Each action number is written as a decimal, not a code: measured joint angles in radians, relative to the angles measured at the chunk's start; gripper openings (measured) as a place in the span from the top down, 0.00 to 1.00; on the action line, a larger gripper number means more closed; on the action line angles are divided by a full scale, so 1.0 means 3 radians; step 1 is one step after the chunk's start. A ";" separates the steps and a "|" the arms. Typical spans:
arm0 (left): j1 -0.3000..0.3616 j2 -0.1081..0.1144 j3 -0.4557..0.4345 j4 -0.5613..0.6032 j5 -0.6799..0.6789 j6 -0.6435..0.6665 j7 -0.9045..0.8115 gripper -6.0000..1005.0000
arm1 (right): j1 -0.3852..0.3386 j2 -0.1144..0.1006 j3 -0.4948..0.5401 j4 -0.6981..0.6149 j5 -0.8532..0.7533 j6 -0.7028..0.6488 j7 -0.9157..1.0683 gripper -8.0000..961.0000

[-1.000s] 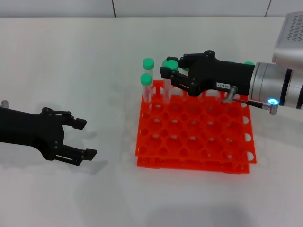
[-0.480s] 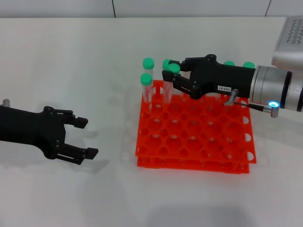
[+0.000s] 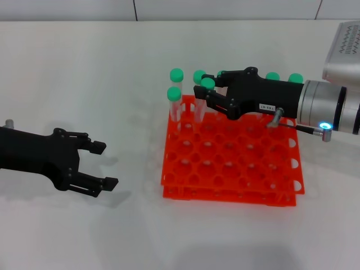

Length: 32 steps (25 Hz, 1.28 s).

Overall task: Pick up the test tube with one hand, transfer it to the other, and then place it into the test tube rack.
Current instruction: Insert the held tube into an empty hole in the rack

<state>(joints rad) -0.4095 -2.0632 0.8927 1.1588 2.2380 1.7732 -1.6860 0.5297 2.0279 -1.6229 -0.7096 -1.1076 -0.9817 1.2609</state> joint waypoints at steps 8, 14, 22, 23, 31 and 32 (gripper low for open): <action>-0.0017 0.0000 0.0000 -0.0048 0.0001 -0.0005 0.0006 0.12 | -0.0002 0.0000 -0.0005 0.0000 0.0000 0.0000 0.0000 0.72; -0.0024 0.0000 0.0000 -0.0048 0.0003 -0.0005 0.0006 0.12 | 0.0005 0.0000 -0.0005 0.0022 -0.0005 0.0000 0.0002 0.72; -0.0031 -0.0004 0.0000 -0.0048 0.0005 -0.0005 0.0006 0.12 | 0.0028 -0.0005 -0.0005 0.0033 -0.0008 0.0000 0.0020 0.72; -0.0031 -0.0004 0.0000 -0.0048 0.0005 -0.0005 0.0006 0.12 | 0.0032 -0.0005 -0.0005 0.0033 -0.0008 0.0000 0.0021 0.72; -0.0031 -0.0005 0.0000 -0.0055 0.0005 -0.0008 0.0004 0.12 | 0.0045 -0.0009 -0.0049 0.0034 -0.0009 0.0000 0.0029 0.72; -0.0031 -0.0005 0.0000 -0.0060 0.0005 -0.0009 0.0004 0.12 | 0.0047 -0.0010 -0.0050 0.0034 -0.0009 0.0000 0.0029 0.72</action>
<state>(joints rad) -0.4188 -2.0647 0.8927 1.1407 2.2397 1.7706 -1.6847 0.5439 2.0251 -1.6378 -0.6994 -1.1102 -0.9817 1.2697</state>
